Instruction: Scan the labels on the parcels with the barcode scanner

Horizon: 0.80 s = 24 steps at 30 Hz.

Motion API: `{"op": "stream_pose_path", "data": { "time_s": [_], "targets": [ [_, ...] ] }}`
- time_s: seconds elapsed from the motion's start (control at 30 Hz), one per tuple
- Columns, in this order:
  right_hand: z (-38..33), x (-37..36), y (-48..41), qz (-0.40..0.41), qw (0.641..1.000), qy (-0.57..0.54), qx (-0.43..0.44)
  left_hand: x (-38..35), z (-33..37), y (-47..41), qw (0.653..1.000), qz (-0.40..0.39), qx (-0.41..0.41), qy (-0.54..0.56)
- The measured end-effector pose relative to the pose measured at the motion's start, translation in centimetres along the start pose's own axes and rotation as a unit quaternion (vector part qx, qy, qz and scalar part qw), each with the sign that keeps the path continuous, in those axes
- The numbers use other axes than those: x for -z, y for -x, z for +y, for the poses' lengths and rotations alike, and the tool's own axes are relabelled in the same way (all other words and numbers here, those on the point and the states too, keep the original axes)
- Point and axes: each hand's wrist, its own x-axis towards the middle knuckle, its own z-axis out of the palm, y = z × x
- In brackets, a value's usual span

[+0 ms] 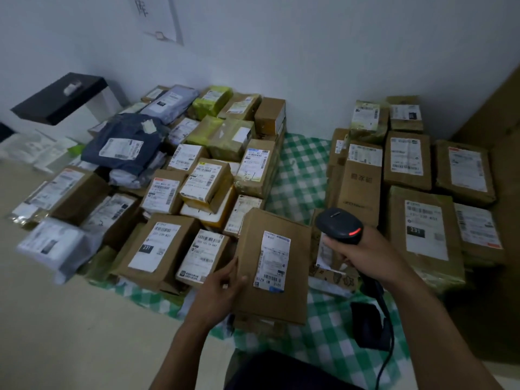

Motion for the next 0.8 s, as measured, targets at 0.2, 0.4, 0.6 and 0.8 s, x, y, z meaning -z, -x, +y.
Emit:
{"op": "stream_pose_path", "data": {
  "time_s": [0.2,0.4,0.6,0.8],
  "targets": [
    [-0.3,-0.6,0.4,-0.01,1.0,0.007,0.0,1.0,-0.4,0.1,0.999,-0.031,0.007,-0.016],
    [-0.8,-1.5,0.6,-0.029,0.999,0.03,-0.001,2.0,-1.1,0.8,0.999,-0.039,0.019,-0.011],
    [-0.8,-1.5,0.0,-0.016,0.999,0.03,-0.008,1.7,-0.3,0.8,0.999,-0.035,0.009,-0.039],
    [-0.7,-1.1,-0.4,-0.025,0.999,0.025,-0.009,2.0,0.4,1.0,0.993,-0.03,0.012,-0.111]
  ]
}}
